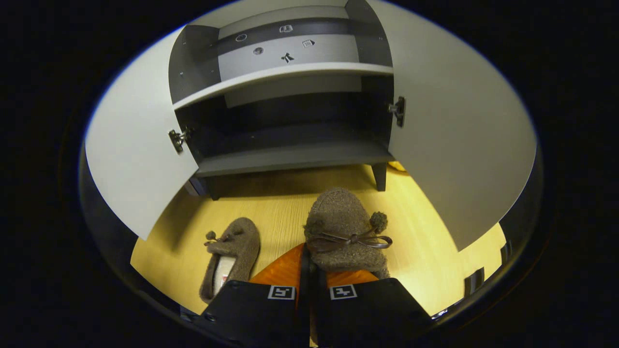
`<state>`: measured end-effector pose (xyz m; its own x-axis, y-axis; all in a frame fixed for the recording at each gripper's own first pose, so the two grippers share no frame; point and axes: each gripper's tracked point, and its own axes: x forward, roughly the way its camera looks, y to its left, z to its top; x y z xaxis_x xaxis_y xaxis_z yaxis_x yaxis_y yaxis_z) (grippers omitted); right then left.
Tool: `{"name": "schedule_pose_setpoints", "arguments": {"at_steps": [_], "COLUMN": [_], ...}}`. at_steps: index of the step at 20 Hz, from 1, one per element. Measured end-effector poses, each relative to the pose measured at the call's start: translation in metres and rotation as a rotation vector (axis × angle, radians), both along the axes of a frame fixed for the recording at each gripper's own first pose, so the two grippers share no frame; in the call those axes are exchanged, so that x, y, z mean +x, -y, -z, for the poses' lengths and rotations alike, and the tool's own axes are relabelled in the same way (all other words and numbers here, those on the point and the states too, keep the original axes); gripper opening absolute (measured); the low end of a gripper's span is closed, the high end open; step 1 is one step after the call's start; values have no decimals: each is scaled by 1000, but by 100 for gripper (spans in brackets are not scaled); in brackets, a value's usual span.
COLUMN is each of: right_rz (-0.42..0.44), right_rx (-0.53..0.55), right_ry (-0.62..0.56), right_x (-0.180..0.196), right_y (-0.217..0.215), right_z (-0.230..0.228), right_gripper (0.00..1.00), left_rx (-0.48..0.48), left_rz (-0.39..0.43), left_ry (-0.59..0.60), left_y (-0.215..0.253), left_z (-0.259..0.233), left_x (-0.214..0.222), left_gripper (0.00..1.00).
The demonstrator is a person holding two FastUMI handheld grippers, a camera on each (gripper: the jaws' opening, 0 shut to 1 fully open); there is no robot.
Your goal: Grab one shoe with the right hand and put it into the shoe cabinet, grab the other shoe with the left hand and put it into the shoe cabinet; then close the right door with the right hand and the left door with the left hand.
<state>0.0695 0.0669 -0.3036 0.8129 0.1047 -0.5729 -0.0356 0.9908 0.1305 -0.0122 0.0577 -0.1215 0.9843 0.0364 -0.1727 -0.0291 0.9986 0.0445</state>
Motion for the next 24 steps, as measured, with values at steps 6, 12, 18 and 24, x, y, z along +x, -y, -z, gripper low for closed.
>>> {"name": "schedule_pose_setpoints", "arguments": {"at_steps": [6,12,18,24], "right_rz": [-11,-16,-25,-21], "right_rx": [8,6,-13,-34], "right_ry": [132,251,324,337], "right_x": [22,73,156,241], "right_y": [6,4,-11,-23], "right_z": [-118,-223,-283,-284], "right_gripper": [11,11,11,11], "left_rx": [-12,-22,-40,-30], "left_rz": [32,56,54,49], "left_ry": [20,25,26,17], "left_y": [16,28,31,36], "left_z": [-8,-8,-6,-3], "left_x": [-3,-5,-3,-5], "left_gripper": [96,96,97,96]}}
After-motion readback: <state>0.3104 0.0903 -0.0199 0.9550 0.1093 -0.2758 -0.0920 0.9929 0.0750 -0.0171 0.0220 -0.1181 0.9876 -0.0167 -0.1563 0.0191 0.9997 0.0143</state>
